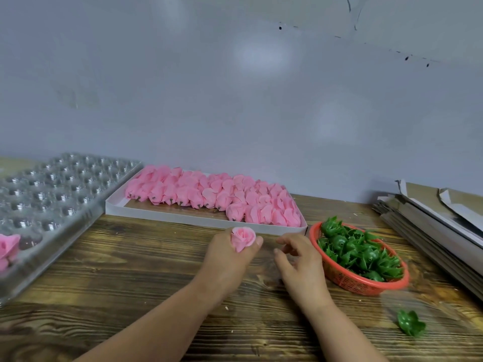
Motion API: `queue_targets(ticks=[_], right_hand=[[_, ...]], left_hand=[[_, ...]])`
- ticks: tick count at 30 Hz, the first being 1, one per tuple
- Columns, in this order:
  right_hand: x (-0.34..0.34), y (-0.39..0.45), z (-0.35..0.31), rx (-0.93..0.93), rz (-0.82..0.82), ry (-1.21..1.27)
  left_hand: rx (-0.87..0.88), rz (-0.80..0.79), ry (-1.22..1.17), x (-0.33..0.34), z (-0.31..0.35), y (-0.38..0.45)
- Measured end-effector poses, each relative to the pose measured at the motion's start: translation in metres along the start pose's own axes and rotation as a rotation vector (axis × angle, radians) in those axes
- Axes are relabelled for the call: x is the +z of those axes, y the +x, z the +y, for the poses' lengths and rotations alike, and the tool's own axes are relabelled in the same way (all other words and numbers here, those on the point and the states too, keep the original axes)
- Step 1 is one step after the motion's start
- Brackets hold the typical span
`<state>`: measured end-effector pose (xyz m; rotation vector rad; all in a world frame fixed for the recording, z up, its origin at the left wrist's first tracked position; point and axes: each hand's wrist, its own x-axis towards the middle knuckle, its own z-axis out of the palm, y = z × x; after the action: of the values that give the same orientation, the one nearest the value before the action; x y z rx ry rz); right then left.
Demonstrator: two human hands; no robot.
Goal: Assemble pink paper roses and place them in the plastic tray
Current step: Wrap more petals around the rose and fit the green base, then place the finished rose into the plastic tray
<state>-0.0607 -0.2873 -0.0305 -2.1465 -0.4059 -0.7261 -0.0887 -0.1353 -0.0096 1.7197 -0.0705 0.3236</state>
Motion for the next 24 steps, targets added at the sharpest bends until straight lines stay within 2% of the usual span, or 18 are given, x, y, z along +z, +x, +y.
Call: queue_targets(ticks=[7, 12, 15, 22, 24], right_hand=[[0.003, 0.0, 0.008, 0.04, -0.041, -0.033], [0.005, 0.0, 0.013, 0.068, -0.075, -0.037], [0.006, 0.0, 0.014, 0.083, -0.084, -0.027], [0.008, 0.0, 0.014, 0.079, -0.121, -0.021], [0.008, 0.0, 0.014, 0.072, -0.13, -0.024]], left_hand=[[0.122, 0.005, 0.135, -0.004, 0.009, -0.007], [0.052, 0.074, 0.202, -0.028, 0.014, -0.006], [-0.073, 0.14, 0.087, -0.064, 0.021, -0.002], [-0.194, 0.165, -0.094, -0.175, 0.026, 0.02], [-0.191, 0.164, -0.075, -0.209, 0.022, 0.026]])
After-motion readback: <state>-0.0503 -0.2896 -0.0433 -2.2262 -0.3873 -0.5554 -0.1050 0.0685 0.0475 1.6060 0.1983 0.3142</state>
